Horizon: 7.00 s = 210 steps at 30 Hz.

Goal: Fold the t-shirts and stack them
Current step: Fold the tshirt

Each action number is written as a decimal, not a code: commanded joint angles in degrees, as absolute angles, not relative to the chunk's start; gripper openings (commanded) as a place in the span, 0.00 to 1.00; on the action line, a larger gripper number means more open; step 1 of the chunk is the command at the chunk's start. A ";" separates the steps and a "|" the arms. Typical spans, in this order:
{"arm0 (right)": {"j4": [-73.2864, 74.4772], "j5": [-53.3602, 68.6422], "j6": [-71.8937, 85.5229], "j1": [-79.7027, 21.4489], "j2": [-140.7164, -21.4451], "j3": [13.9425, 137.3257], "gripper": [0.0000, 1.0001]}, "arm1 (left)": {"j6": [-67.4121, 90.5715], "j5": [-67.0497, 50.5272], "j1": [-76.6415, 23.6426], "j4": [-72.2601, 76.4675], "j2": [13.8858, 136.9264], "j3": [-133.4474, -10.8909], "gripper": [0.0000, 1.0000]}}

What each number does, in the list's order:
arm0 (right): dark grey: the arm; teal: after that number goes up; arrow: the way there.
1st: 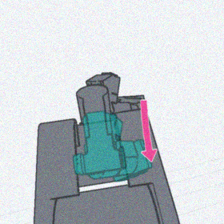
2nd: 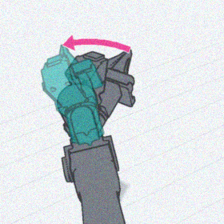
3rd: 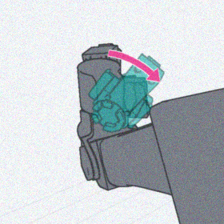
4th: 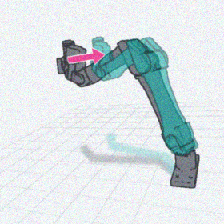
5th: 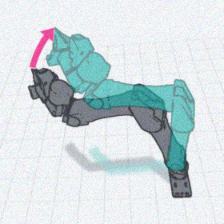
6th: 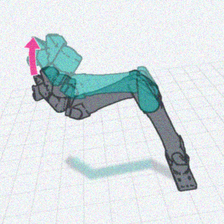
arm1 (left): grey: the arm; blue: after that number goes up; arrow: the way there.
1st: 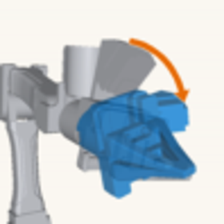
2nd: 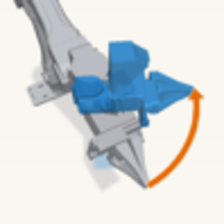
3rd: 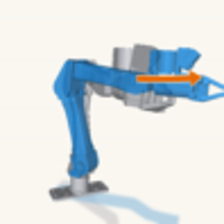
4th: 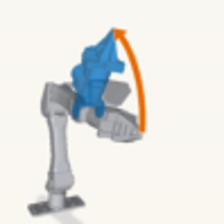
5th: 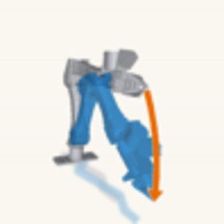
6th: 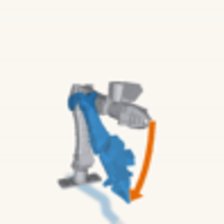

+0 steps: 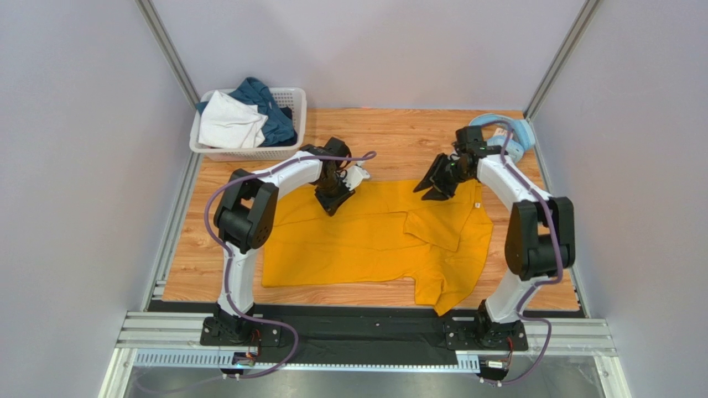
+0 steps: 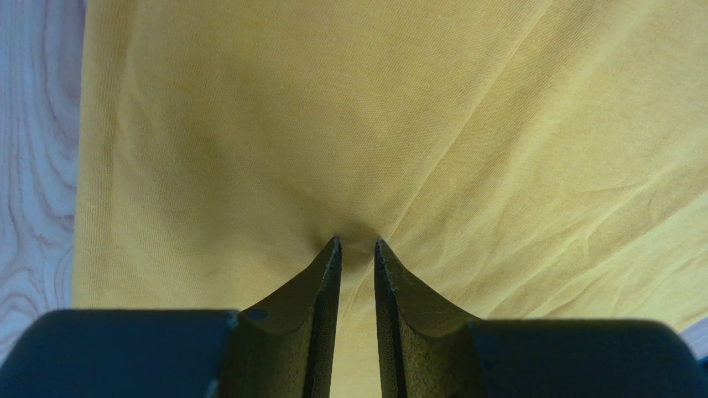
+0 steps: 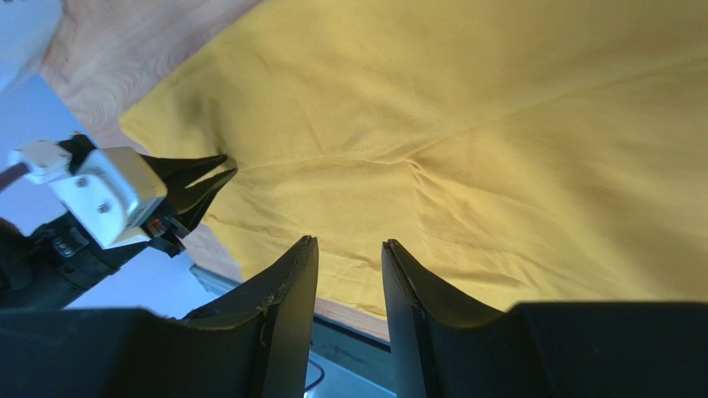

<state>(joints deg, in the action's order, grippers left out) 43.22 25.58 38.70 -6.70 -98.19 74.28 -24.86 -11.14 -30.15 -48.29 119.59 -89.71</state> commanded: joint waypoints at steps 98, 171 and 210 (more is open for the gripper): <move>65.27 4.87 28.13 -8.24 -104.26 108.64 0.58 | -23.64 -12.56 -6.77 -56.85 100.03 -96.59 0.27; 54.14 -8.44 58.89 -26.98 -51.42 24.17 0.37 | -28.13 -11.34 -7.29 -41.04 71.10 -39.90 0.31; 55.11 -7.65 56.16 -26.90 -55.02 26.81 0.26 | -29.44 -13.44 -7.29 -44.82 82.70 -42.54 0.40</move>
<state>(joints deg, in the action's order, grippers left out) 54.54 -6.09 56.95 -26.83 -54.41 25.98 -28.88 -10.87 -7.46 -44.16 80.42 -41.67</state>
